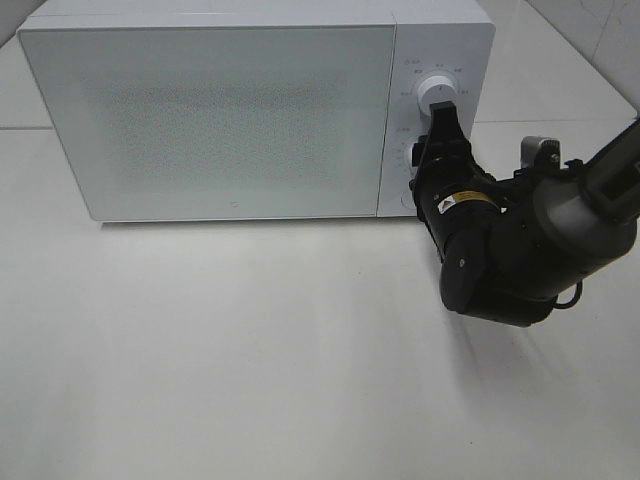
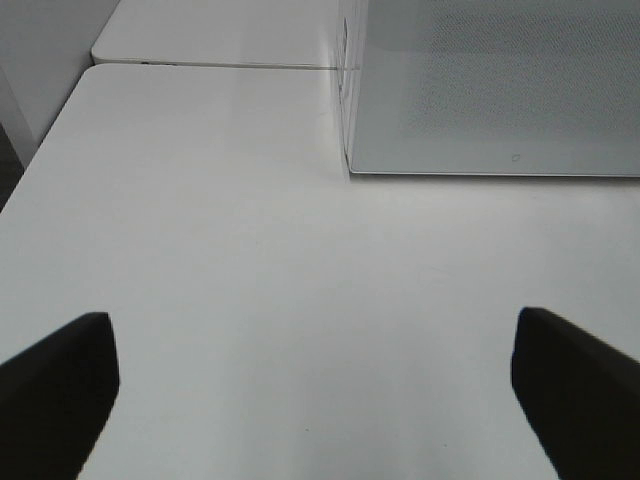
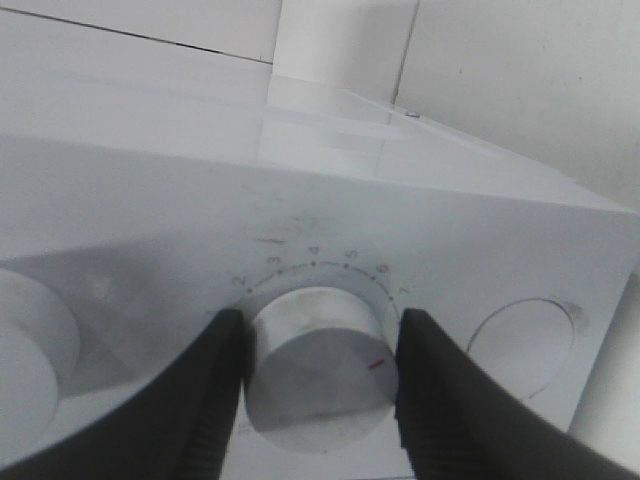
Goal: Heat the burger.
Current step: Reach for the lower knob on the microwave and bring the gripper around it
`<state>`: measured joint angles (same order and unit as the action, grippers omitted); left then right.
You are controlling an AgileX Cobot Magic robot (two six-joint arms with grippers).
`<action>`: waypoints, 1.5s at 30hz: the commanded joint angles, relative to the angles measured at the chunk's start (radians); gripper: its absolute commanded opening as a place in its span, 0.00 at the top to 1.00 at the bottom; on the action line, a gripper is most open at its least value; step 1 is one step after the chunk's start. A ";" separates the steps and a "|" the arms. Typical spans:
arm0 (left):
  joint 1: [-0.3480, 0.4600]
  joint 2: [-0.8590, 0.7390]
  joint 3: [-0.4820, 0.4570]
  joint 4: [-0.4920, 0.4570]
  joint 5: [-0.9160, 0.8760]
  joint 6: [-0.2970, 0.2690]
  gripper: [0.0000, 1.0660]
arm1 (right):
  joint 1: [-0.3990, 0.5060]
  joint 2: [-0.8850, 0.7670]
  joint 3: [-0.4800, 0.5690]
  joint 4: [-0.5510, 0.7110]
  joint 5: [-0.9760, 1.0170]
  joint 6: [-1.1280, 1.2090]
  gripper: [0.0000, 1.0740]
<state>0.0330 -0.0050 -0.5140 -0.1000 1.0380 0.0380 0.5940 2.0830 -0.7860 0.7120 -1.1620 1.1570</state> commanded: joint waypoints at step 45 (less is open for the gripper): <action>0.001 -0.021 0.001 -0.004 -0.005 0.001 0.04 | 0.010 -0.009 -0.042 -0.139 -0.069 0.411 0.99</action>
<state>0.0330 -0.0050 -0.5140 -0.1000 1.0380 0.0380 0.5960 2.0850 -0.7840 0.7210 -1.1670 1.5930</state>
